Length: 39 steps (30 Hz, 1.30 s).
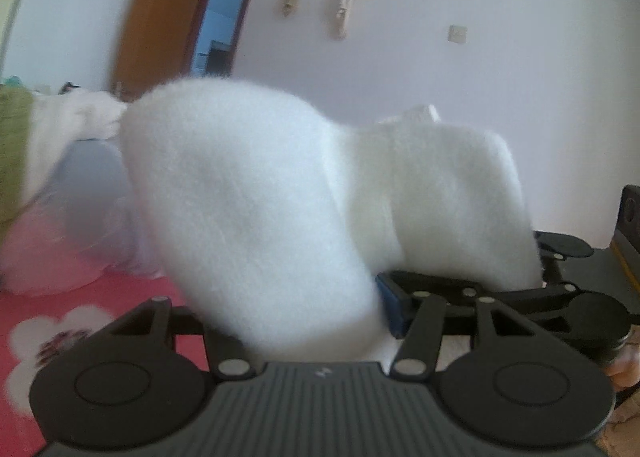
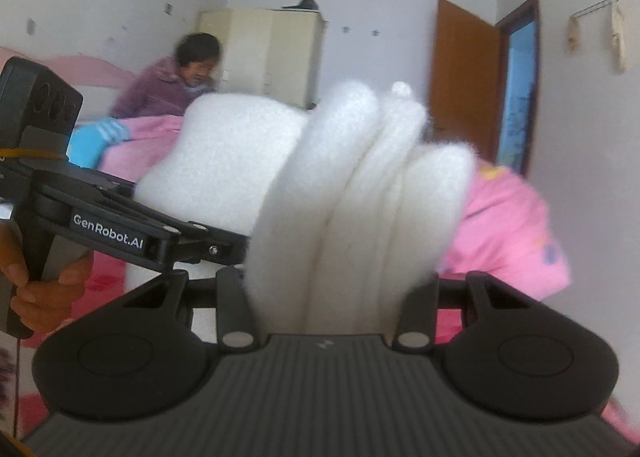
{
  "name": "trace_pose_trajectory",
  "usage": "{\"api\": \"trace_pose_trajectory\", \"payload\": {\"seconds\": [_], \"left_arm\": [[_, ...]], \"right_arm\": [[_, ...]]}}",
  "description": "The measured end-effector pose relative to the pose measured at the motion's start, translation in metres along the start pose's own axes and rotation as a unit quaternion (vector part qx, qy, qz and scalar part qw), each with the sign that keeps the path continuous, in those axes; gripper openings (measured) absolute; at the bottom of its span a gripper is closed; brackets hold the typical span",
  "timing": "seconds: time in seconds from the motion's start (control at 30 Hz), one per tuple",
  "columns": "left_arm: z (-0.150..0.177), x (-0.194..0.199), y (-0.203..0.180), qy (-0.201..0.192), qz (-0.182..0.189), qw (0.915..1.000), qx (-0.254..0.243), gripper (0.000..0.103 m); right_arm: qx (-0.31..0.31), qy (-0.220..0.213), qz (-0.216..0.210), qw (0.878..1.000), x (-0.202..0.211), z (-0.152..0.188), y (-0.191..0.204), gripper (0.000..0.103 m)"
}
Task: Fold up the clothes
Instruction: 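Grip the folded cream sweater with both grippers and lift it off the bedspread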
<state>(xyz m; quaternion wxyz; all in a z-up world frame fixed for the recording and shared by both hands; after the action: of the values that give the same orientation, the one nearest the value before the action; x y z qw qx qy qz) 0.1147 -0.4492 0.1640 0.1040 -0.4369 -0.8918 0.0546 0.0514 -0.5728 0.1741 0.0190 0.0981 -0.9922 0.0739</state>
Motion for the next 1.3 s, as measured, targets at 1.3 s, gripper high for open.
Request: {"api": "trace_pose_trajectory", "payload": {"seconds": [1.3], "left_arm": [[0.121, -0.383, 0.095, 0.091, 0.005, 0.9807, 0.173, 0.060]], "right_arm": [[0.084, 0.172, 0.008, 0.981, -0.253, 0.161, -0.277, 0.047]]}}
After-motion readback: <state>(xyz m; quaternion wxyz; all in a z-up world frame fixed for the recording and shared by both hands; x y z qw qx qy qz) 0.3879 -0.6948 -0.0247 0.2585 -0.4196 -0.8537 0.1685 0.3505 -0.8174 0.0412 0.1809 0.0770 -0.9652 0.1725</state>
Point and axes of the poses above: each gripper's, at about its wrist camera, not at the fingertips, and x roughly against the way its jaws point, y to its left, z to its underside, the point moved 6 cm from there along -x, roughly the way its jaws point, and after that the axes turned 9 degrees about -y, right-handed, at the moved point
